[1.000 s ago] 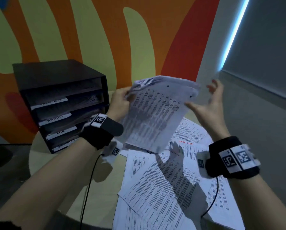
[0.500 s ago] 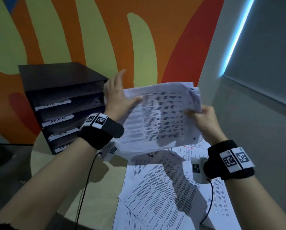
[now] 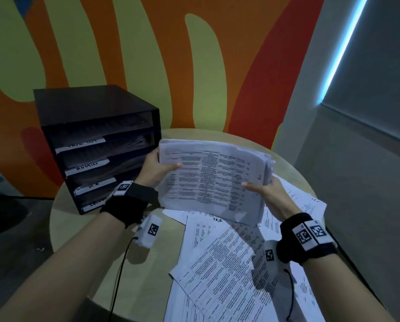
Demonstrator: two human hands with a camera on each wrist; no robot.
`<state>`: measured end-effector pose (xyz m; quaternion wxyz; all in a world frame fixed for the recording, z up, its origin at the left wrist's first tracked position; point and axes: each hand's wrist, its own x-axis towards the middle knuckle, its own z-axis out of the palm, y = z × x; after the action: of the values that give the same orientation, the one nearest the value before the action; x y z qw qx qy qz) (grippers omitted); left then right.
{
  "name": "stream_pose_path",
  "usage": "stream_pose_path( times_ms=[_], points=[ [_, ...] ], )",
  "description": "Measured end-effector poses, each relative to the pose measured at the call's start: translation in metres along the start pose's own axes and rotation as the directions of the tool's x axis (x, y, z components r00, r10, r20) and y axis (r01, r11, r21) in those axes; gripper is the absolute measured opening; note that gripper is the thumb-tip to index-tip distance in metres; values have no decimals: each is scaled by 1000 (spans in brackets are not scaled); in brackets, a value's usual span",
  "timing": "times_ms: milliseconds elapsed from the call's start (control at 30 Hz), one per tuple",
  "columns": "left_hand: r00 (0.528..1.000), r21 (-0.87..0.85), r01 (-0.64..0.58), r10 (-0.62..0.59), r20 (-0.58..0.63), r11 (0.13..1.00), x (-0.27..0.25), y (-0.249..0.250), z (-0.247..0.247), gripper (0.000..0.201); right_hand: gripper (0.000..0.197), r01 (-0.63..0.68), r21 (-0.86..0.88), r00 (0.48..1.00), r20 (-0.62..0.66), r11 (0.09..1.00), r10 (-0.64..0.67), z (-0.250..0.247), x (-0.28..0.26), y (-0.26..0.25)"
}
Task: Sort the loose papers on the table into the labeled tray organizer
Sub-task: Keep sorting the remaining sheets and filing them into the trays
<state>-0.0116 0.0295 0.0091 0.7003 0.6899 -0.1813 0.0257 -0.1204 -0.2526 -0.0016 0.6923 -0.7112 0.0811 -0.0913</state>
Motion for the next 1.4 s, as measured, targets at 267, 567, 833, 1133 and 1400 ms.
stream_pose_path(
  times_ms=[267,567,833,1133,1400],
  points=[
    [999,-56,21,-24,-46,998,-5,-1,2,26,12,97,1,986,-135,995,-96,13,2,-2],
    [979,-21,193,-191,74,981,-11,-29,-4,36,33,-30,-37,998,-58,999,27,17,-1,23],
    [998,45,42,-44,47,998,0,12,-7,28,25,49,-156,995,-73,987,-61,14,2,-4],
    [921,601,-95,299,-250,793,5,42,-58,25,32,-48,32,997,56,998,46,32,-12,-60],
    [794,917,141,511,-329,373,-2,76,-145,30,29,-362,124,929,124,924,348,54,-12,-53]
  ],
)
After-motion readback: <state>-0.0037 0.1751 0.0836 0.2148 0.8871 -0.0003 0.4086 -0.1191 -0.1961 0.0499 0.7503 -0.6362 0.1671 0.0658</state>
